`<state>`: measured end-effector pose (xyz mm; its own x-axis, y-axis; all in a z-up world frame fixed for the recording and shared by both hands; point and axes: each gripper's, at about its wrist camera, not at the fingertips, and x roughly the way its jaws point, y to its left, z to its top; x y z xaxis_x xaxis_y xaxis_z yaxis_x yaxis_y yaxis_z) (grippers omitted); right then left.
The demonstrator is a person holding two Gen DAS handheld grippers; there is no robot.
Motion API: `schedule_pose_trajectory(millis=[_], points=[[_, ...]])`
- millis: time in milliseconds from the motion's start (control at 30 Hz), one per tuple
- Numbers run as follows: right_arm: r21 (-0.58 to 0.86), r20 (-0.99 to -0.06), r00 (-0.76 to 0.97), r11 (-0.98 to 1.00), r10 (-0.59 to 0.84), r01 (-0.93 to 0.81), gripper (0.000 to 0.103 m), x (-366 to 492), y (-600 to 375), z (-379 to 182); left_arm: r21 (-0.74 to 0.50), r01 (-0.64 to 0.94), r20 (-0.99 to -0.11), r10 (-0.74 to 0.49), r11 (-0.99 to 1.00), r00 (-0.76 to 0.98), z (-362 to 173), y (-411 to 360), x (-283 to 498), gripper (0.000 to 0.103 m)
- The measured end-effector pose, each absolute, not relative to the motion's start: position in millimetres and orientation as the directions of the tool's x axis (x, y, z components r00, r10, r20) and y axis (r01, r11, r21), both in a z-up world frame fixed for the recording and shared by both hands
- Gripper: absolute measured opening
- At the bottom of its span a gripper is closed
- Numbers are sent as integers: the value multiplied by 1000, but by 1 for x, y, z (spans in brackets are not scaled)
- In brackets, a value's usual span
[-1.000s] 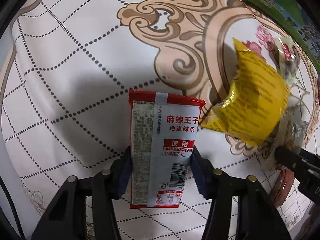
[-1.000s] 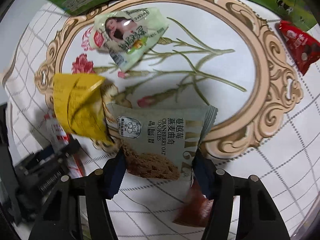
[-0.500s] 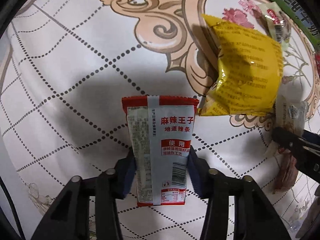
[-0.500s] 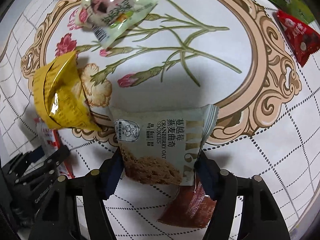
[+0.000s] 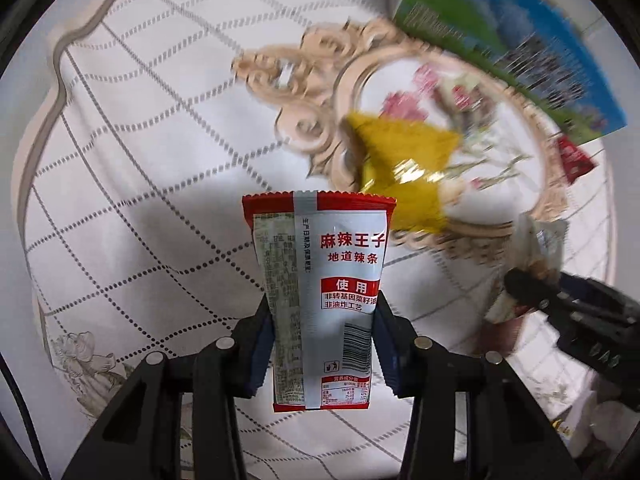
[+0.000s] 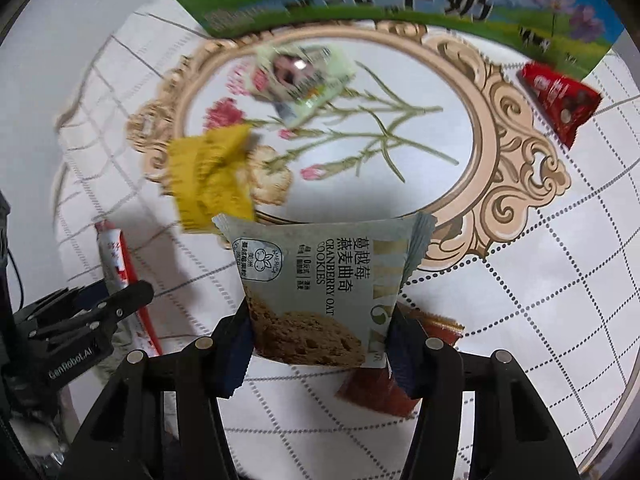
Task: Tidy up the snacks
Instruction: 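Carry both packs into the box and open both tools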
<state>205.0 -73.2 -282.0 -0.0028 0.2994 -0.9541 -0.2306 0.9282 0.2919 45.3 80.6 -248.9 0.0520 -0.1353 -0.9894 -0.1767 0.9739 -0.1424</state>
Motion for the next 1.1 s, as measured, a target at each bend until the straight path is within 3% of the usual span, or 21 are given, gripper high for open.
schedule_pose_trajectory(millis=[333,600,900,1100], points=[[405,-887,146,890,438,-210,60,236,-113,-182,-316,-31,-933,-305,948,191,-154,71,123,42],[348,-873,286,915,396,-205,60,330,-121,-137,-258,102,-929,-276,961,248,-97,37,237,42],[327,-896,251,926,368,-190,60,415,-104,-169,-211,72,-973,-216,975,78,-147,32,353,42],[327,-914,186,927,360,-184,60,437,-94,-203,-161,53,-987,-161,985,-5,-187,34,377,43]])
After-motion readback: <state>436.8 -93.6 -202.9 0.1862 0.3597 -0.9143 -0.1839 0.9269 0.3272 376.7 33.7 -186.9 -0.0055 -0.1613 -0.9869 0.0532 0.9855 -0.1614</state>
